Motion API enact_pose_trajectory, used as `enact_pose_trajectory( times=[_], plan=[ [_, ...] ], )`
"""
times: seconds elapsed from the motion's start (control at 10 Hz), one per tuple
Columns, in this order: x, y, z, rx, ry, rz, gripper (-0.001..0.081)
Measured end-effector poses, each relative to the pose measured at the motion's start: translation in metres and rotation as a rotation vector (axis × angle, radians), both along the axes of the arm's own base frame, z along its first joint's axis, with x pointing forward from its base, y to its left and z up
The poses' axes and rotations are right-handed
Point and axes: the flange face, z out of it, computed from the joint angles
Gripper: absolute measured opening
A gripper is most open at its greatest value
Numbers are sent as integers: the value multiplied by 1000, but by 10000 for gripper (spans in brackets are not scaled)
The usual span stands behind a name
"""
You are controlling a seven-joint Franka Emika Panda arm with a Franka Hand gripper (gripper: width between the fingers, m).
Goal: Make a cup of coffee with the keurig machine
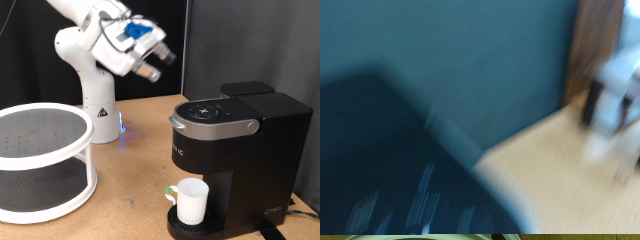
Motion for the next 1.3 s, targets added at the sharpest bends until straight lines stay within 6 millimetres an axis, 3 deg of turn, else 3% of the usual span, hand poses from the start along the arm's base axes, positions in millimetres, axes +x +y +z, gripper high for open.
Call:
enact_pose_trajectory(
  times=[0.3,0.5,1.1,1.3],
  plan=[
    [16,44,21,301,-153,-194,800],
    [27,65,20,485,-230,-315,800],
    [21,69,15,138,165,-66,800],
    [19,71,20,93,208,-29,800]
  ],
)
